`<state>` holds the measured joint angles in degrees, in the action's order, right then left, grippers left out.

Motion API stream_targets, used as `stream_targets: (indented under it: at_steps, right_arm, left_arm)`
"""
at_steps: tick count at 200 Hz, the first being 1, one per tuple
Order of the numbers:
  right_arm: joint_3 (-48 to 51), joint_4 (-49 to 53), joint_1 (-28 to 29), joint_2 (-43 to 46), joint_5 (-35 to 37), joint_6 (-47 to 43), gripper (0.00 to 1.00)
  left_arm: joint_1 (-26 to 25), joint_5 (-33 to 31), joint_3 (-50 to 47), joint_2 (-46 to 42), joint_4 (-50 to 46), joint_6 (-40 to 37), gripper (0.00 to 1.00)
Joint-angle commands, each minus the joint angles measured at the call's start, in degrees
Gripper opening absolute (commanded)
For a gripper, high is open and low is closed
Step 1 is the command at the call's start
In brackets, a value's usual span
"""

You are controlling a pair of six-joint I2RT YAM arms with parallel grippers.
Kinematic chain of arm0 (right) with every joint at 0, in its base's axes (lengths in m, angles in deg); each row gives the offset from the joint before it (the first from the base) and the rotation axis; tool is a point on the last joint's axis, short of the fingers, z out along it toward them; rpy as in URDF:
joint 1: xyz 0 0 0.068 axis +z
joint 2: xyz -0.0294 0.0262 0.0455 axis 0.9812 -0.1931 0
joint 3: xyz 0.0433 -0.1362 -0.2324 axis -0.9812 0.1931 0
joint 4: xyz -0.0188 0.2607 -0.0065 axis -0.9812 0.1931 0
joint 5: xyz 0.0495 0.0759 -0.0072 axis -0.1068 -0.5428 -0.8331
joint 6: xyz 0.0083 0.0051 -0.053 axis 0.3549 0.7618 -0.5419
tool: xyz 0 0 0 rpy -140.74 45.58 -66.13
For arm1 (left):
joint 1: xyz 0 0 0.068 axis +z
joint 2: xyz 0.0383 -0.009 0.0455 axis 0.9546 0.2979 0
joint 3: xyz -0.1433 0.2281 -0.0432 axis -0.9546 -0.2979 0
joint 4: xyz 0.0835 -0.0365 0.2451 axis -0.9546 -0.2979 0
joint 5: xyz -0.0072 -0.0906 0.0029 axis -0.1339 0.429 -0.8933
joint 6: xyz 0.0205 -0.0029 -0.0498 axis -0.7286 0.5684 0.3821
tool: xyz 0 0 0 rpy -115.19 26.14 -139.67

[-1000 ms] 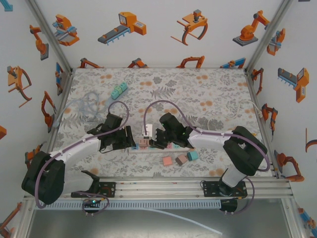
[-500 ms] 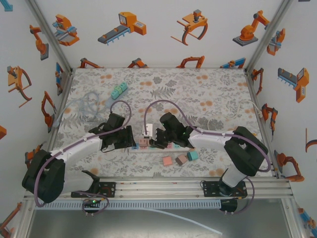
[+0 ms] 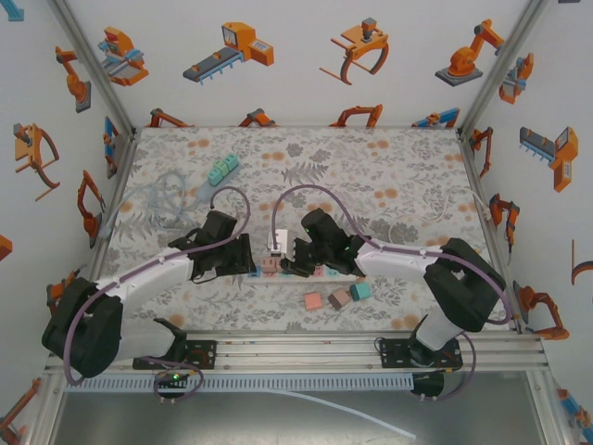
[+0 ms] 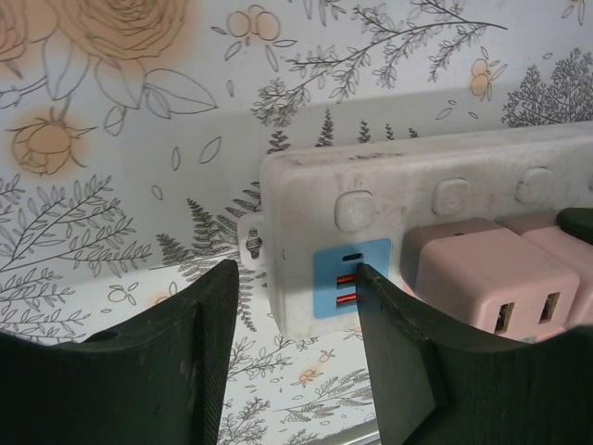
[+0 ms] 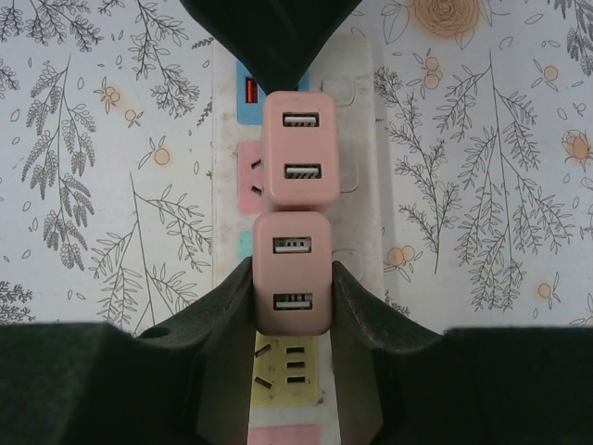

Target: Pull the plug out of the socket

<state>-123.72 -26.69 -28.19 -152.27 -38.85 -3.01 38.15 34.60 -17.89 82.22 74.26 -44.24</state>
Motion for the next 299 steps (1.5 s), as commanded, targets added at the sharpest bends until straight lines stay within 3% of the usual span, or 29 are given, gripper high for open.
stream_targets:
  at_steps: [1,119,227,268,299]
  right_arm:
    - [-0.5,-7.3,-0.5,2.0,-2.0,1.1,0.18]
    - [-0.5,-8.3,-1.0,3.2,-1.8,2.1,0.17]
    - [1.0,-8.4,-1.5,6.3,-1.2,2.8,0.17]
    - [3.0,-8.7,-1.9,11.3,1.0,7.7,0.17]
    - [2.9,-7.0,-2.7,15.3,6.1,18.9,0.17]
  left_arm:
    - [-1.5,2.5,-0.3,3.0,-3.1,-2.4,0.53]
    - [-2.3,-9.6,1.2,10.5,-8.6,-1.8,0.46]
    - [-2.4,-9.1,2.7,6.6,-9.0,-1.3,0.47]
    - [-2.4,-8.5,6.3,2.4,-9.3,-1.6,0.52]
    - [-2.4,-9.4,9.3,-1.4,-8.1,-5.0,0.55]
